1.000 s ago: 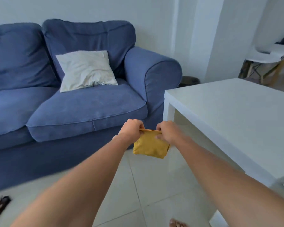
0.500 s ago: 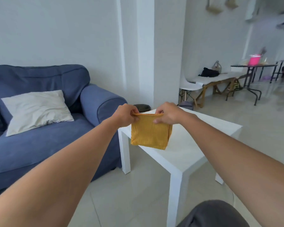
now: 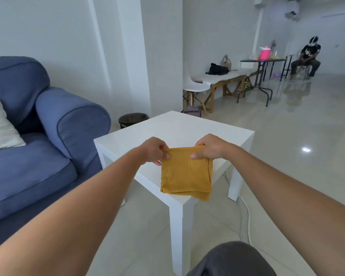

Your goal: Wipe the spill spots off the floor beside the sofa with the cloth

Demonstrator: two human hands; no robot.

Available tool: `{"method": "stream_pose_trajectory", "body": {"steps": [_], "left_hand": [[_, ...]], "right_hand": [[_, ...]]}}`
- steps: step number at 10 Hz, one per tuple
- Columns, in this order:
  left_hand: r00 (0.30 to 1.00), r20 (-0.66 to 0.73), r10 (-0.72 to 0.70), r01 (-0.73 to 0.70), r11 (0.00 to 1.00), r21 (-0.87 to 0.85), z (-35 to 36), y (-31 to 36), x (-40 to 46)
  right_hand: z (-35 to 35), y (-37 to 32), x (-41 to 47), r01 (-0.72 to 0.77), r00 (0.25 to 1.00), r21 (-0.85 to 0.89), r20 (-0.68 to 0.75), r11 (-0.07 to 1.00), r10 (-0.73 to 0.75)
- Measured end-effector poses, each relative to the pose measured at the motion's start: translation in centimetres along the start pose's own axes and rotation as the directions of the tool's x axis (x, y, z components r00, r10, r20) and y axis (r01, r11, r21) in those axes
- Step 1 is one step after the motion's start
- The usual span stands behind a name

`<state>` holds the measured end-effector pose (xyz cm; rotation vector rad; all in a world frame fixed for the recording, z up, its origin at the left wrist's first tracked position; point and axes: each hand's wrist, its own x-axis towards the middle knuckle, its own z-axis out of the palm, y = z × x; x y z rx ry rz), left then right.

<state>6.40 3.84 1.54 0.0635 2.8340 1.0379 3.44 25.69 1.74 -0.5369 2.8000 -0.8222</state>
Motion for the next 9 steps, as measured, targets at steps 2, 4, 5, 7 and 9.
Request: {"method": "stream_pose_trajectory", "body": {"steps": [2,4,5,7,9], "left_hand": [[0.980,-0.187,-0.075,0.071,0.997,-0.026,1.6,-3.9,4.5],[0.948,-0.314,-0.039,0.090,0.985,0.149,2.6,-5.0,5.0],[0.953,-0.299,0.052,0.050,0.945,0.324,4.0,-5.0,3.8],[0.993,-0.100,0.066,-0.016,0.899,0.437,6.9,-5.7,1.8],[0.991,-0.109,0.080,-0.027,0.906,0.423,7.8,-6.7,1.7]], "right_hand": [[4.2,1.7,4.6,0.022,0.978,0.103,-0.211,0.994,0.001],[6.0,2.3,5.7,0.012,0.924,0.060,-0.382,0.998,0.012],[7.0,2.1,4.0,0.014,0.926,-0.019,-0.377,1.000,-0.020],[9.5,2.4,1.4,-0.039,0.982,-0.270,-0.187,0.962,-0.012],[9.4,2.5,1.0,-0.014,0.971,-0.175,-0.236,0.984,-0.029]]}}
